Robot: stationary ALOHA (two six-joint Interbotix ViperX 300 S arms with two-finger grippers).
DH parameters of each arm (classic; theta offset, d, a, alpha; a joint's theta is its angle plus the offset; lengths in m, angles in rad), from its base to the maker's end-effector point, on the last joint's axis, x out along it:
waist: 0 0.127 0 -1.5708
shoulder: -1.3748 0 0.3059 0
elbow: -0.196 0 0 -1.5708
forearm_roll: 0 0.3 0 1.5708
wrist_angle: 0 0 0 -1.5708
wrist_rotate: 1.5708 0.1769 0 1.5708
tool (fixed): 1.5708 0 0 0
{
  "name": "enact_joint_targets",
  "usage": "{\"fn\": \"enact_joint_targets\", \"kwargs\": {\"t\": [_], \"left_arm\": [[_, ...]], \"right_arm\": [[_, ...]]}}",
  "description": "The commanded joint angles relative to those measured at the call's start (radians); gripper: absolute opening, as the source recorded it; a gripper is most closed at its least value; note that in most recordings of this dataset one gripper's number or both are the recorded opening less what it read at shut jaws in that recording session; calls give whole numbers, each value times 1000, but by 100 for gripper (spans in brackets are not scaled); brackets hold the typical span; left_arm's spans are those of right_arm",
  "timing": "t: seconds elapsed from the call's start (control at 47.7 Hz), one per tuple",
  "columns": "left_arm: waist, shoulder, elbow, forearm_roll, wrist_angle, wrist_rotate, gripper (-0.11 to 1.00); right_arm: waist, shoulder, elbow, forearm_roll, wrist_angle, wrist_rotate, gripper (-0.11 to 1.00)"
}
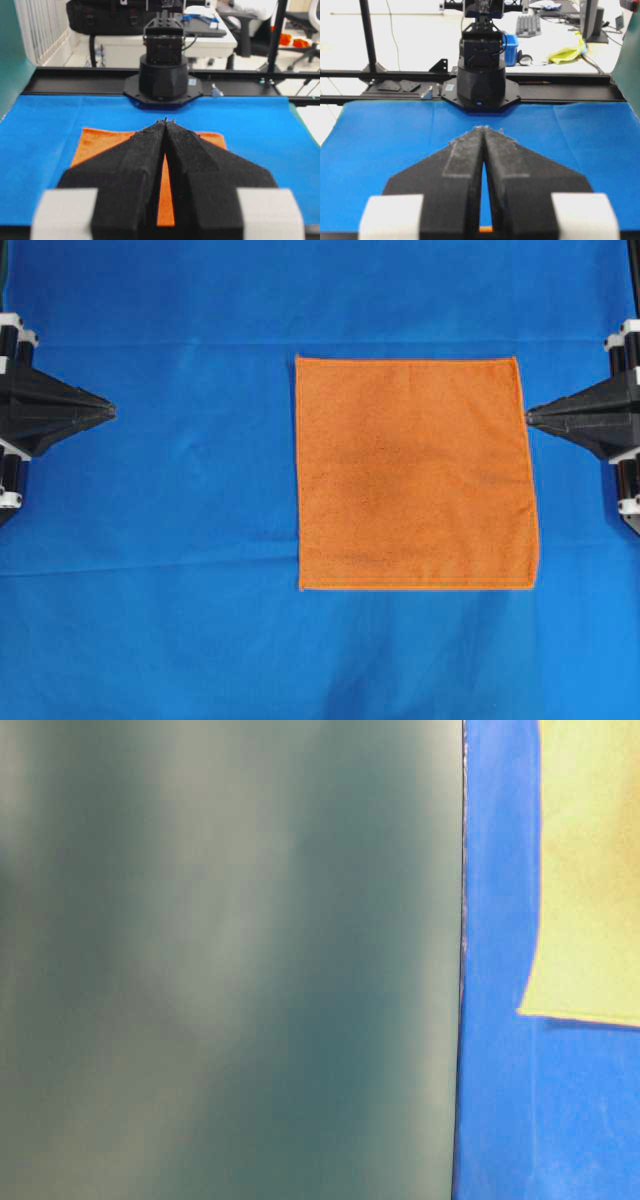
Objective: Fold the orange towel.
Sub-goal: 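Move both grippers to the towel's top corners and grasp them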
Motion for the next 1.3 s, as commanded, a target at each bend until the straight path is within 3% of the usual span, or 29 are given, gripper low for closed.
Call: {"fn": "enact_joint_targets", "kwargs": {"t": [0.0, 0.335, 0.608, 0.692, 0.776, 0.901, 0.985, 1.279], "left_arm": [[2, 29, -25, -21, -15, -6, 1], [84, 224, -44, -25, -181, -9, 1], [169, 506, -152, -31, -210, -37, 2], [201, 611, -207, -31, -199, -58, 12], [233, 698, -253, -29, -189, -87, 36], [278, 828, -321, -31, -156, -117, 73], [302, 893, -359, -31, -118, -118, 89], [342, 1141, -482, -31, -89, -130, 91]], "right_arm": [[-12, 11, -18, 5, -5, 3, 2], [-170, 9, -31, 6, 161, 37, 2], [-414, 72, -12, 6, 345, 104, 3], [-468, 118, 3, 5, 354, 117, 3], [-514, 187, 21, 6, 353, 130, 3], [-549, 299, 37, 6, 334, 144, 38], [-572, 385, 29, 6, 327, 144, 57], [-624, 604, 23, 0, 272, 144, 55]]}}
